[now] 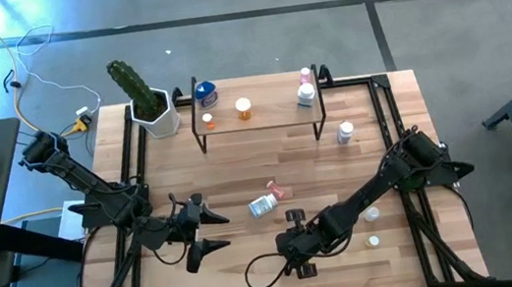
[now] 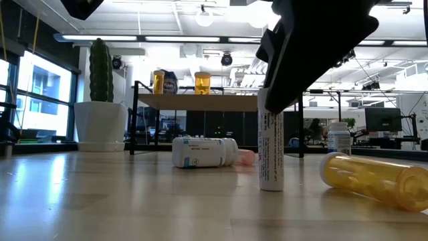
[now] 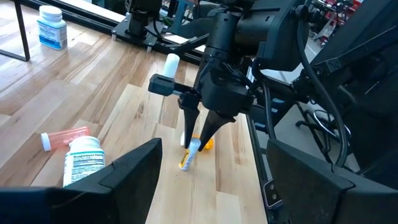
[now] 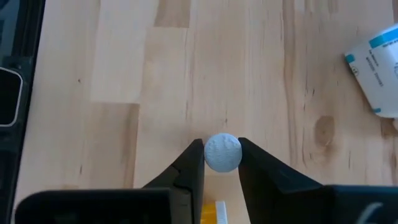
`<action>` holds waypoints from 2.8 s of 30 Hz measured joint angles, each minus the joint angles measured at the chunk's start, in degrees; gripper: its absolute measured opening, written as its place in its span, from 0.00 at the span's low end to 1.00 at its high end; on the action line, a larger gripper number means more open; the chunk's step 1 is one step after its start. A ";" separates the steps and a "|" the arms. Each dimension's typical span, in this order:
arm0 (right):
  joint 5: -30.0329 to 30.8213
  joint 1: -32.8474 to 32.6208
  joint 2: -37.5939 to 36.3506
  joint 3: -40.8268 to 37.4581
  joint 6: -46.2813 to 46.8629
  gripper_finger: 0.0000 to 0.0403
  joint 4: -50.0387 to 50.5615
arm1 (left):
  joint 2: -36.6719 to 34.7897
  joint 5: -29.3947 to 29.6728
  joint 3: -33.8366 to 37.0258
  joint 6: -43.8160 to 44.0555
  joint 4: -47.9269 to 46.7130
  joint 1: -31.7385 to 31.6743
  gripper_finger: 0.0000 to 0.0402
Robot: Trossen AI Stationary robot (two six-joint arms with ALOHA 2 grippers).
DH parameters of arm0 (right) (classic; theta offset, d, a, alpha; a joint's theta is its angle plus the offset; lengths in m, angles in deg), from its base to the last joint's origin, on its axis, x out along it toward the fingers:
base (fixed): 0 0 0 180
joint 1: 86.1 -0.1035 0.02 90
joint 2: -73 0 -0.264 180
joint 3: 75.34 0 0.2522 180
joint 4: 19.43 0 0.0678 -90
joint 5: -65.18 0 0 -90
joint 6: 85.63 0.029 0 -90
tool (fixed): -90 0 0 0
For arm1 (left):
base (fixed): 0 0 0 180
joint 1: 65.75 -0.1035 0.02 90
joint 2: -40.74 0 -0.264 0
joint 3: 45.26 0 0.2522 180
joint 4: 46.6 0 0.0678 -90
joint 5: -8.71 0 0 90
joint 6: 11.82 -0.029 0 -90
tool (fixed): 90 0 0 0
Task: Pick and place medicine bottles onto shelf by color
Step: Put the small white pill bottle on the shelf
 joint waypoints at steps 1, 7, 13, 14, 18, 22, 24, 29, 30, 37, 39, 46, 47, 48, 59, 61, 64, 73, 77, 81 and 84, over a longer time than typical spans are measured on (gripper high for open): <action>-0.13 0.00 -0.03 0.00 0.75 0.17 0.02 | 0.00 0.01 0.00 -0.07 0.00 0.00 0.70; -0.73 0.29 -0.03 1.02 5.48 0.17 0.31 | 0.00 -0.01 0.00 -2.54 0.00 0.00 0.70; 1.61 1.72 -0.03 4.59 8.62 0.17 2.14 | 0.00 -0.01 0.00 -6.11 0.00 0.00 0.70; 2.38 2.03 -0.03 5.23 9.00 0.17 2.55 | 0.00 -0.01 0.00 -6.85 -0.02 0.00 0.70; 4.48 3.42 -0.03 7.95 9.53 0.17 4.28 | 0.00 -0.01 0.00 -9.83 -0.64 0.00 0.70; 6.24 4.90 -0.03 10.73 9.51 0.17 5.60 | -0.02 -0.01 0.00 -11.78 -1.93 -0.02 0.70; 6.92 5.62 -0.03 12.21 9.52 0.17 6.54 | -0.02 0.01 0.00 -12.60 -2.19 0.00 0.70; 8.71 7.71 -0.03 16.09 9.02 0.17 9.11 | -1.08 0.08 -0.02 -13.82 -3.06 -0.04 0.70; 8.86 8.15 -0.03 16.92 8.73 0.17 9.68 | -1.16 0.07 -0.02 -14.20 -3.06 -0.27 0.70; 8.91 11.94 -0.03 22.09 5.24 0.17 11.69 | -3.33 0.08 -0.02 -16.08 -4.53 -2.49 0.70; 8.92 13.20 -0.03 23.48 4.79 0.17 12.79 | -4.33 0.08 -0.02 -16.09 -5.99 -3.43 0.70; 8.92 18.40 -0.03 30.03 0.54 0.17 19.19 | -8.03 0.08 -0.02 -16.56 -9.45 -7.27 0.70; 8.92 19.35 -0.03 31.02 -0.44 0.17 19.87 | -8.53 0.06 -0.02 -17.23 -9.93 -7.86 0.70; 8.92 20.33 -0.03 32.09 -1.47 0.17 20.61 | -9.04 0.06 -0.02 -17.93 -10.39 -8.46 0.70; 4.56 35.13 -0.03 45.27 -15.88 0.18 25.26 | -10.32 0.23 -0.02 -22.93 -10.58 -18.15 0.70; 3.88 38.20 -0.03 47.44 -18.23 0.18 26.28 | -10.32 0.21 -0.02 -23.10 -10.62 -20.12 0.70; 2.64 42.82 -0.03 49.94 -21.14 0.18 27.42 | -10.32 0.10 -0.02 -23.12 -10.58 -23.10 0.70; -2.11 56.73 -0.03 52.11 -26.07 0.18 29.91 | -10.29 0.03 -0.02 -23.12 -10.53 -30.30 0.70; -2.67 61.81 -0.03 52.11 -26.09 0.18 32.76 | -10.29 0.02 -0.02 -23.12 -10.43 -32.61 0.70; -4.85 65.76 -0.03 52.11 -26.12 0.18 37.55 | -10.29 0.01 -0.02 -23.12 -10.38 -34.59 0.70; -7.82 67.78 0.25 52.13 -27.26 0.18 40.50 | -10.29 0.01 -0.02 -23.12 -10.38 -35.94 0.70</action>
